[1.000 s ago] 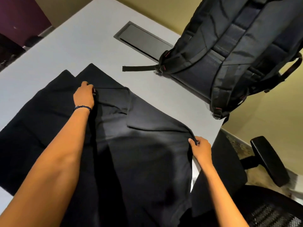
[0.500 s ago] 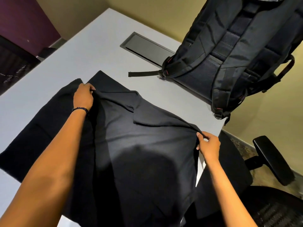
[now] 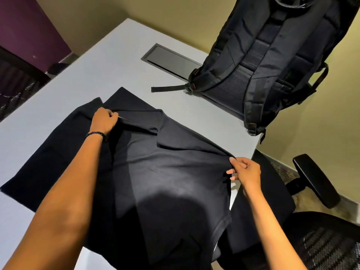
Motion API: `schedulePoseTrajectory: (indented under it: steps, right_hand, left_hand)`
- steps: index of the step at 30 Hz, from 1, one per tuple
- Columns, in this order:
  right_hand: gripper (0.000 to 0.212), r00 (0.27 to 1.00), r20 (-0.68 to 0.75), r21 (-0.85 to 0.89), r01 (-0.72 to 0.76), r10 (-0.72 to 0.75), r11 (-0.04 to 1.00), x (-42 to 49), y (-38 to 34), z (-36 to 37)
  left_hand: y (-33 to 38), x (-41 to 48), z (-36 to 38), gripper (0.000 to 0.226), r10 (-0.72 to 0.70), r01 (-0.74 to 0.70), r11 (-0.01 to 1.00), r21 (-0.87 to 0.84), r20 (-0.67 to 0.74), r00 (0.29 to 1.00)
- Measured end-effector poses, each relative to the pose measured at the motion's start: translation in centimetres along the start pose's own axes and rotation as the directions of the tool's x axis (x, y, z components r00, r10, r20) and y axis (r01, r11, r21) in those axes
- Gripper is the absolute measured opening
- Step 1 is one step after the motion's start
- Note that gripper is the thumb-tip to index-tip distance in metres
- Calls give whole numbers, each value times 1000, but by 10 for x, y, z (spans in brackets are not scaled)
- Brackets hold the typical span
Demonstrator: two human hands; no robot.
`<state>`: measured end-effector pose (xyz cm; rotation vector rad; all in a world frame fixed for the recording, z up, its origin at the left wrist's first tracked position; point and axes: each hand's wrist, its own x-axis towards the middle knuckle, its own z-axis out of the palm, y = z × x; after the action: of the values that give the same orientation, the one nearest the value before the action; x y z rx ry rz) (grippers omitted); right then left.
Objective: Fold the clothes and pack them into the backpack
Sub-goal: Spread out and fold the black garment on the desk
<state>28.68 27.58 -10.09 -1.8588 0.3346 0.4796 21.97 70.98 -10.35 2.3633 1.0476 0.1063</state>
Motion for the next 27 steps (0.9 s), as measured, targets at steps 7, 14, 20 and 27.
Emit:
schedulePoseTrajectory:
  steps: [7, 14, 20, 27]
  right_hand:
    - [20, 986, 168, -11, 9, -7, 1000, -32, 7, -17]
    - [32, 907, 421, -74, 9, 23, 997, -63, 22, -21]
    - [32, 845, 527, -162, -6, 92, 987, -73, 40, -30]
    - [29, 766, 619, -265, -2, 172, 964, -87, 53, -31]
  left_hand:
    - [-28, -25, -5, 32, -70, 52, 995, -89, -201, 977]
    - [-69, -64, -14, 32, -178, 133, 969, -208, -214, 960]
    - [-98, -101, -26, 37, -249, 180, 944, -275, -241, 938]
    - [-118, -129, -35, 39, -302, 170, 905, -390, -308, 902]
